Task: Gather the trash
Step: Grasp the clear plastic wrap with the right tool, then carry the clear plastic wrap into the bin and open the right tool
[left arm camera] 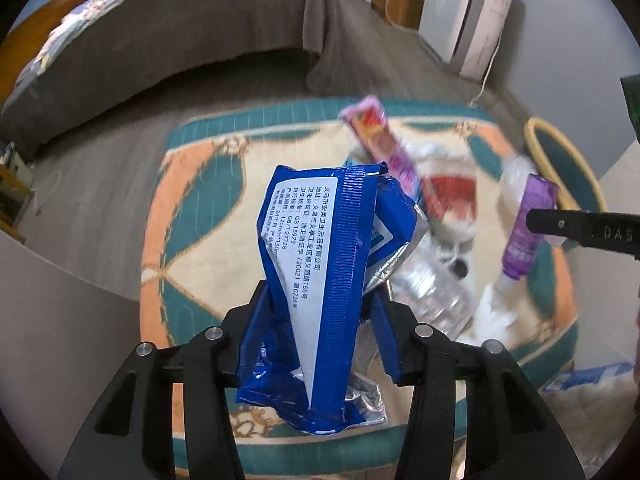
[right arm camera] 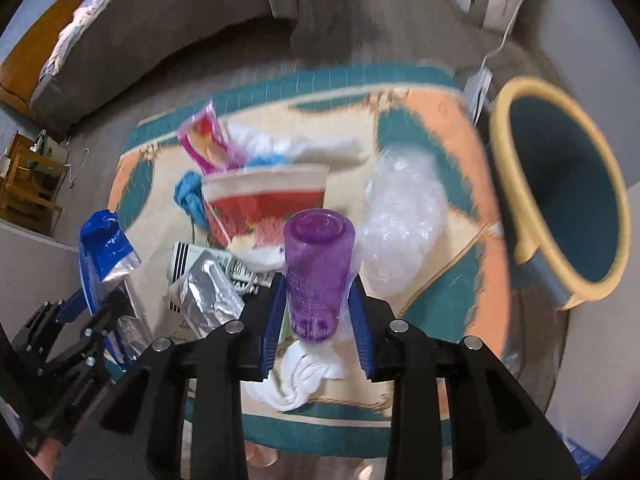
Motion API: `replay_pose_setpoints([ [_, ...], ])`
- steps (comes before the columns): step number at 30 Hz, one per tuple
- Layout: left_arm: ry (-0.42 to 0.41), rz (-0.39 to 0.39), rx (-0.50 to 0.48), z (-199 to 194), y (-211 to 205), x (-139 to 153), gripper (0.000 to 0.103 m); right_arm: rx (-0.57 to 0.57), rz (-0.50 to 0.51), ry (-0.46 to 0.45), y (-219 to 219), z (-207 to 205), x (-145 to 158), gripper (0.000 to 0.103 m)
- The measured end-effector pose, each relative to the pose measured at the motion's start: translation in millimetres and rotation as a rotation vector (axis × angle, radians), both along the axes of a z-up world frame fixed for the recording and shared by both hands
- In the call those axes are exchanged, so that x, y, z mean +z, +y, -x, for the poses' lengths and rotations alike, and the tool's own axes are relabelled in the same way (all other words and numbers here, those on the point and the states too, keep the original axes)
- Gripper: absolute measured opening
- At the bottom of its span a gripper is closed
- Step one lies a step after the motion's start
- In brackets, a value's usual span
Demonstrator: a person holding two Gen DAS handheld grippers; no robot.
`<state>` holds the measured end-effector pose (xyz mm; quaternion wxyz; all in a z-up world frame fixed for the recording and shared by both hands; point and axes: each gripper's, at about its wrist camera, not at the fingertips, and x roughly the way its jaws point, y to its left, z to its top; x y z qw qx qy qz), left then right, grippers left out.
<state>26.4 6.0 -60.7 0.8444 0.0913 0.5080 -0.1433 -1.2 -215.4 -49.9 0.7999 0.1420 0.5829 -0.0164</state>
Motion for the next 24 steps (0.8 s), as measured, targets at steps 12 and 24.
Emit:
replay_pose_setpoints([
  [12, -0.061, -0.008, -0.02, 3.9, -27.9, 13.5, 0.051, -0.053, -0.023, -0.098, -49.9, -5.3, 21.7, 0.005],
  [24, -0.045, -0.047, -0.099, -31.4, -38.5, 37.7, 0.053, -0.125, -0.112, -0.085, -76.0, -54.9, -10.8, 0.006],
])
